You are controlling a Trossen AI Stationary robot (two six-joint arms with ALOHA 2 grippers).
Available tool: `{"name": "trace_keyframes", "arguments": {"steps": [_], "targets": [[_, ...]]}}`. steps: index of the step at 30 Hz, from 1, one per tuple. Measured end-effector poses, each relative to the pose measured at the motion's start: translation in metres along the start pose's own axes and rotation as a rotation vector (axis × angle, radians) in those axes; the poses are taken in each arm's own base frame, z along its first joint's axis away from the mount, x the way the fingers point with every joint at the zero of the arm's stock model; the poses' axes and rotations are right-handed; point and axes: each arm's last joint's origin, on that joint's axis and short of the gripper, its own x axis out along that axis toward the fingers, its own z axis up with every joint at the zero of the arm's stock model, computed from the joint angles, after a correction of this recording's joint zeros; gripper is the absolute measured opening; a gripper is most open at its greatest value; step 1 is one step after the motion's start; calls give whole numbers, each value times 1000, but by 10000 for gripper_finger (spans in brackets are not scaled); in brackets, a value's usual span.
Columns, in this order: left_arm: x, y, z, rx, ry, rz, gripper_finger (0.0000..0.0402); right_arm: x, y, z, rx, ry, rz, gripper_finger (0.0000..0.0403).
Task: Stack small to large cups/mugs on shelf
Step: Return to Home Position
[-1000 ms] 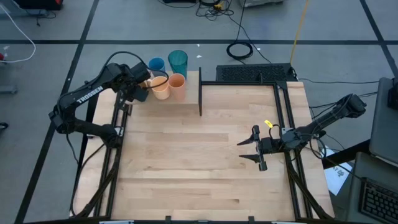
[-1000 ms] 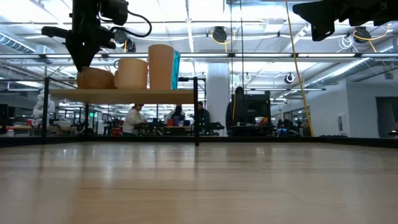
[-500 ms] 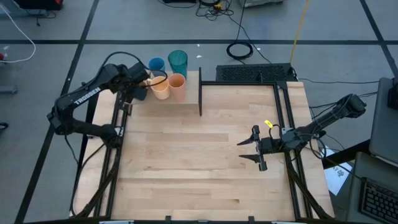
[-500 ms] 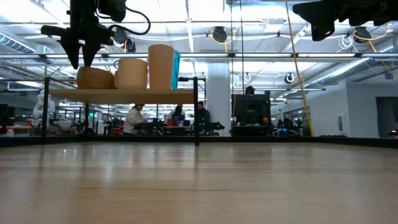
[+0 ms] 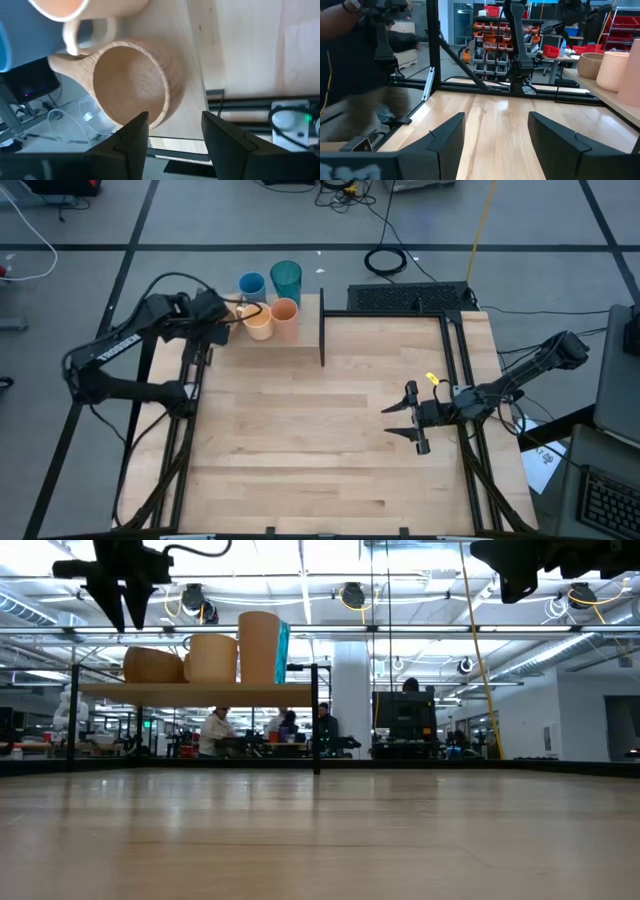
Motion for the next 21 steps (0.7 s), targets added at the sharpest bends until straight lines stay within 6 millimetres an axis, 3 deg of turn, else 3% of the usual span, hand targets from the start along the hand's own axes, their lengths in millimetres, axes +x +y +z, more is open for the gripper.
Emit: {"name": "trace_keyframes", "arguments": {"steps": [5,14,21], "targets": [[-14,-8,-2,-71,-106,63,162,1,-4,2,10,-24,-23,208],[-35,-20,0,-122,-328,115,70,4,-15,6,22,-60,-89,205],[-46,-30,10,-153,-454,111,6,6,-23,11,12,-80,-136,146]]}}
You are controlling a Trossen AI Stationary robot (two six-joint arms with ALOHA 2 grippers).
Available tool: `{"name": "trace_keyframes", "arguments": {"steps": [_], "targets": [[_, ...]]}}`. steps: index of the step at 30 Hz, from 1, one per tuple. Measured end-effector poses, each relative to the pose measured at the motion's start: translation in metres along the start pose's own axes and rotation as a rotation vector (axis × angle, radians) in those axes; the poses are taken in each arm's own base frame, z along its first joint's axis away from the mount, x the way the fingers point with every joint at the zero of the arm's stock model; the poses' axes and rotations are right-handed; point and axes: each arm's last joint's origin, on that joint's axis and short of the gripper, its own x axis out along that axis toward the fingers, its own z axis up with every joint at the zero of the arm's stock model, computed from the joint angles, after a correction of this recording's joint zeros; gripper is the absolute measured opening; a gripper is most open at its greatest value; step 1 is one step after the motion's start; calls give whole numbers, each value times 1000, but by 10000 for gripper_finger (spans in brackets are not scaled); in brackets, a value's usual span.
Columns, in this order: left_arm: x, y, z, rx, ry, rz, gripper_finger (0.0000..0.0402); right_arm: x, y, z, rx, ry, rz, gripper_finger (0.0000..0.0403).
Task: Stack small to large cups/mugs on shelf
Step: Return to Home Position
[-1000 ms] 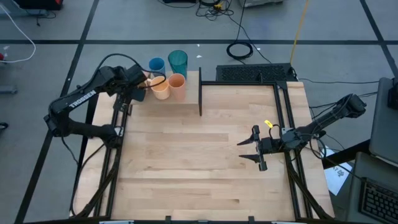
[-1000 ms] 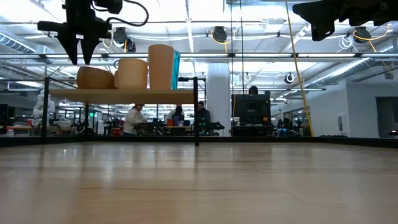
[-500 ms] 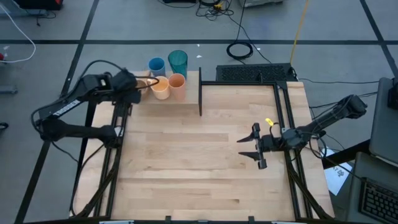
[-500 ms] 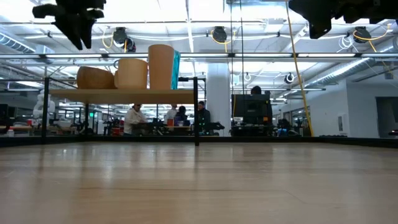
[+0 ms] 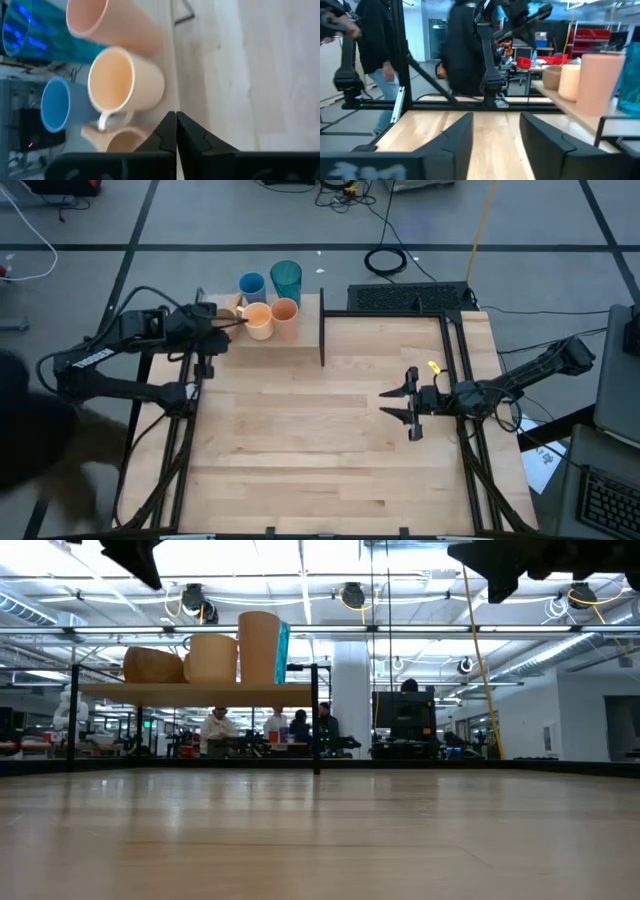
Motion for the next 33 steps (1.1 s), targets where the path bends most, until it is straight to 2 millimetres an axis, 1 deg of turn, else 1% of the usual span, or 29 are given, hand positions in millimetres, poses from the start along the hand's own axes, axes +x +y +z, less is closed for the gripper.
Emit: {"name": "trace_keyframes", "arguments": {"steps": [4,9,11,16,20,23,26,33], "targets": [[-3,-7,10,-43,-84,-9,6,4,-1,11,-57,-25,-14,93],[-8,-13,23,-104,-198,-17,3,9,-2,24,-131,5,-26,24],[-10,-16,28,-130,-236,-23,3,11,-3,28,-148,23,-31,6],[-15,-22,37,-189,-322,-52,2,14,-6,36,-155,38,-49,10],[-20,-27,45,-210,-404,-74,2,15,-9,39,-171,80,-56,2],[-20,-33,52,-218,-470,-87,1,16,-10,43,-188,100,-61,1],[-16,-39,57,-224,-513,-88,1,17,-12,45,-206,104,-27,1],[5,-58,63,-230,-560,-102,1,17,-19,47,-202,90,76,0]]}}
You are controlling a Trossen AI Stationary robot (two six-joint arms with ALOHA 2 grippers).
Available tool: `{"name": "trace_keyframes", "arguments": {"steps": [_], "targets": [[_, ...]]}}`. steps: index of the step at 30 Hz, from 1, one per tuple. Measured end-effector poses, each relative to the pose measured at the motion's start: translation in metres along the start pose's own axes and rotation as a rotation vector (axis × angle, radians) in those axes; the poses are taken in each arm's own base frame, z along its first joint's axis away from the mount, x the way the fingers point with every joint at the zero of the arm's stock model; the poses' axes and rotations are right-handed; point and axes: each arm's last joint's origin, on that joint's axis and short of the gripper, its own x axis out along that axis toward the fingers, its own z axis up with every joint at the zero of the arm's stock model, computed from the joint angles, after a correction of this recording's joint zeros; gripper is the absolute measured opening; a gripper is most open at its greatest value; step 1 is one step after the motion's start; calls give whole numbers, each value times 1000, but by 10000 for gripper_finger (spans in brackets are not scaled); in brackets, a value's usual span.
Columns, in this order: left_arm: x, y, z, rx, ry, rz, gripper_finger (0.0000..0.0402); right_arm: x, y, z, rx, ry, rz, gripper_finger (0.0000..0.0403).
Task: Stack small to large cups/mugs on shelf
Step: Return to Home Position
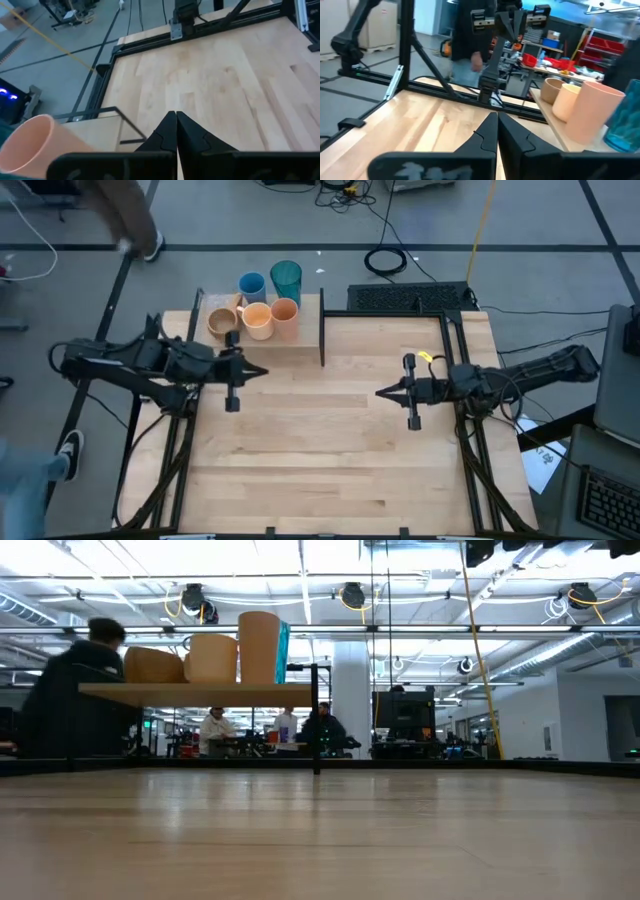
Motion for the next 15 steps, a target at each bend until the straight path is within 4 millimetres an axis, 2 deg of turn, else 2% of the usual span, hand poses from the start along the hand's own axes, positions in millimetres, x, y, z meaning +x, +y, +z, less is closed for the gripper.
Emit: {"name": "trace_keyframes", "arguments": {"steps": [7,15], "targets": [[19,-15,-14,-1,-78,-13,1,0,-5,-5,-4,41,14,0],[32,-25,-47,-27,-191,-19,1,0,-4,-11,-28,96,28,0]]}}
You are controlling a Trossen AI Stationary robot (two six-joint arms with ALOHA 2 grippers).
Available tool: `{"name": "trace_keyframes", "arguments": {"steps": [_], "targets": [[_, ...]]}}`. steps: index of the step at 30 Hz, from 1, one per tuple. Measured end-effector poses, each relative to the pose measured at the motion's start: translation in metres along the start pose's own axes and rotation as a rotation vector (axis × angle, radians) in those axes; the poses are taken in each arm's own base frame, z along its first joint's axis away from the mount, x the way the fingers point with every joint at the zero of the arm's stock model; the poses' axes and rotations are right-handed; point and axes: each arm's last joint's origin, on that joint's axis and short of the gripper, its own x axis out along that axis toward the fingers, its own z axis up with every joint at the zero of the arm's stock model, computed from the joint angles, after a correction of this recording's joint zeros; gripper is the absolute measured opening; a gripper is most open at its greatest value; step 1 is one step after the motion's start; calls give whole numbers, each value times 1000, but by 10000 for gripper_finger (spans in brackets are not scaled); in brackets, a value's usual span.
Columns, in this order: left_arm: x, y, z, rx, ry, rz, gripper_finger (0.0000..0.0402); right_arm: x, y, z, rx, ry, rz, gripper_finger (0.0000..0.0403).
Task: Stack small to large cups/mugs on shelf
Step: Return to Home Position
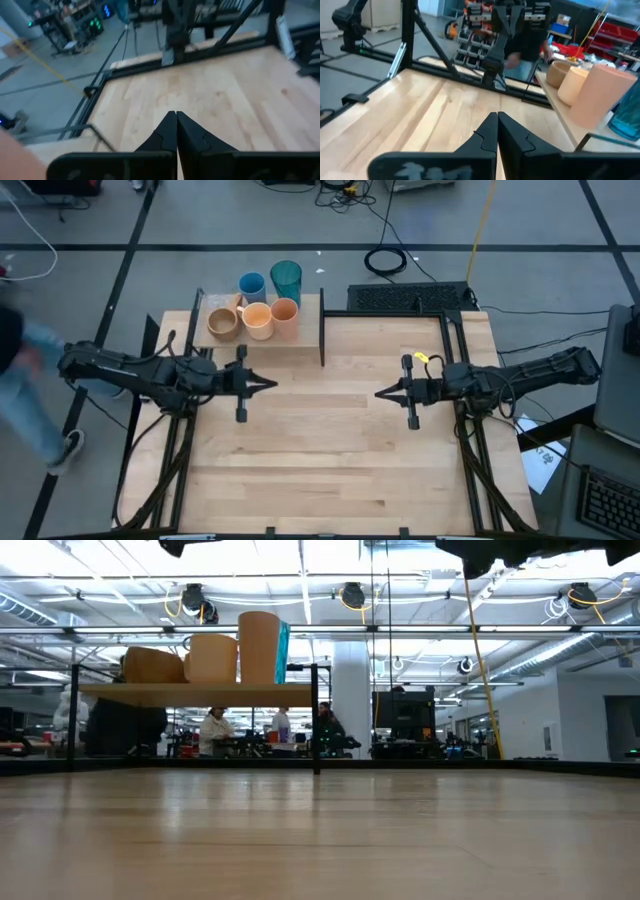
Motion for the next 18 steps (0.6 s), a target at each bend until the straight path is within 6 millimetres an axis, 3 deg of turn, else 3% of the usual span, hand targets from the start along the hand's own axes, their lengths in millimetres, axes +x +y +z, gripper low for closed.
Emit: {"name": "trace_keyframes", "arguments": {"steps": [8,18], "targets": [[2,-8,-27,-15,-146,-47,1,0,2,-8,-4,39,27,0],[7,-15,-53,-42,-200,-74,1,0,9,-36,18,11,29,0]]}}
